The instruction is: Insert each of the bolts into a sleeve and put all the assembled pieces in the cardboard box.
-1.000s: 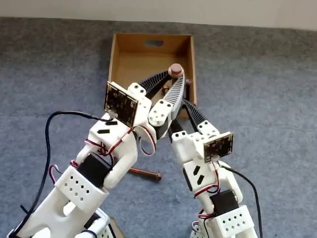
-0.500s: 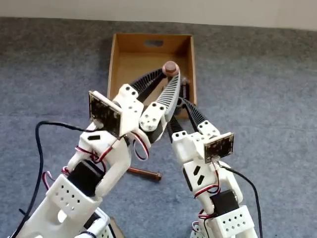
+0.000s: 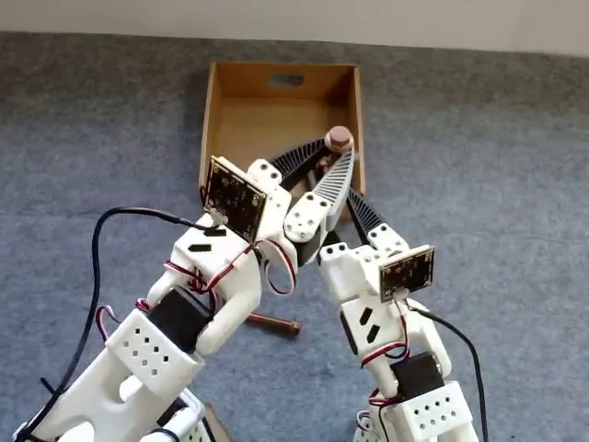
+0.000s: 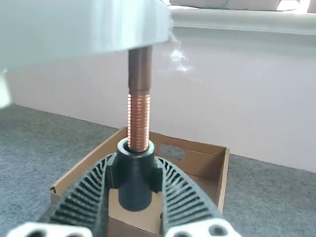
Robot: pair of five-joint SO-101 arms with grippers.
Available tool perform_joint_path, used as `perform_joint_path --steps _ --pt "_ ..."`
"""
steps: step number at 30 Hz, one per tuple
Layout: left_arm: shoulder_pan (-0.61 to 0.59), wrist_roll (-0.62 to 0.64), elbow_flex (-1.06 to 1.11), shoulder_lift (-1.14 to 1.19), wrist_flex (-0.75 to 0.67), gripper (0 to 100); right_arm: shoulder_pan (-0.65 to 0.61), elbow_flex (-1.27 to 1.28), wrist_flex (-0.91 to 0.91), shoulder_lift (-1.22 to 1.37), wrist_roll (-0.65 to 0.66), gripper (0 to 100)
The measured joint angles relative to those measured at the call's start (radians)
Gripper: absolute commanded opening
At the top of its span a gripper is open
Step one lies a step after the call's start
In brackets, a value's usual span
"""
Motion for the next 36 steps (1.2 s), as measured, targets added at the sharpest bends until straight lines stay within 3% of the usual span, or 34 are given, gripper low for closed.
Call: perform_joint_path --steps 29,36 --pt "0.000 0.002 0.000 0.008 0.037 1 0.000 0.000 0.000 0.000 0.000 0.6" --pt "-0.054 0.005 0.014 0.006 0.049 1 -0.003 0.000 0.000 0.000 0.000 0.6"
